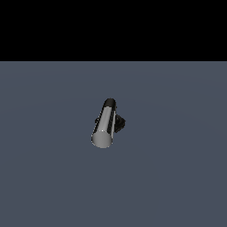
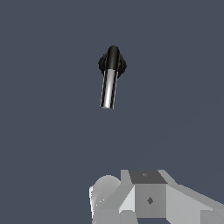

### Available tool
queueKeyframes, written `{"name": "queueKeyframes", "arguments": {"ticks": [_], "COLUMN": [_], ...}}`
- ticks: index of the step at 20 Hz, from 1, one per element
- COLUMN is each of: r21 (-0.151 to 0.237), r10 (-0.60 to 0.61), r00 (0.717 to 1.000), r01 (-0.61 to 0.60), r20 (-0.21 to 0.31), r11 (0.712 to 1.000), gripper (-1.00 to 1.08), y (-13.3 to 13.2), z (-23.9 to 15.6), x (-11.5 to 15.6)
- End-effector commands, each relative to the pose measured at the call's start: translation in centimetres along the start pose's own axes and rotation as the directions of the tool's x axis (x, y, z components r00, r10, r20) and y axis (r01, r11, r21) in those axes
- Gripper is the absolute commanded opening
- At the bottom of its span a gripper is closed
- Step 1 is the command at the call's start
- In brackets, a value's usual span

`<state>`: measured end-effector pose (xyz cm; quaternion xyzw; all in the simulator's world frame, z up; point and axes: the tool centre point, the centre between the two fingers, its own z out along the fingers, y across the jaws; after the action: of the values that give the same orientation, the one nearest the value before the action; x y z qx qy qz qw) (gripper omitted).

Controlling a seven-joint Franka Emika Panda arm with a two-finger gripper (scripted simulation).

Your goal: Turn on the faucet by rotating a designated handle.

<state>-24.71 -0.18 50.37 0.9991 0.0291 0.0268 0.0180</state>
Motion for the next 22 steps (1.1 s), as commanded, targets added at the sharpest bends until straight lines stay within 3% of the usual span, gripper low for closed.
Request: {"name": "queueKeyframes", "arguments": {"ticks": [1, 11, 22], "r21": [0.000, 0.002, 0.010], "r10": [0.000, 0.002, 0.010], "r00": [1.000, 1.000, 1.000], "r01": [0.000, -0.002, -0.010], "r20": [0.000, 0.003, 0.014], "r11": [1.000, 1.000, 1.000], "gripper": [-1.00, -1.00, -1.00], "y": [0.0, -0.5, -2.3], "z": [0.0, 2.5, 10.7], "x": [0.0, 0.5, 1.9]}}
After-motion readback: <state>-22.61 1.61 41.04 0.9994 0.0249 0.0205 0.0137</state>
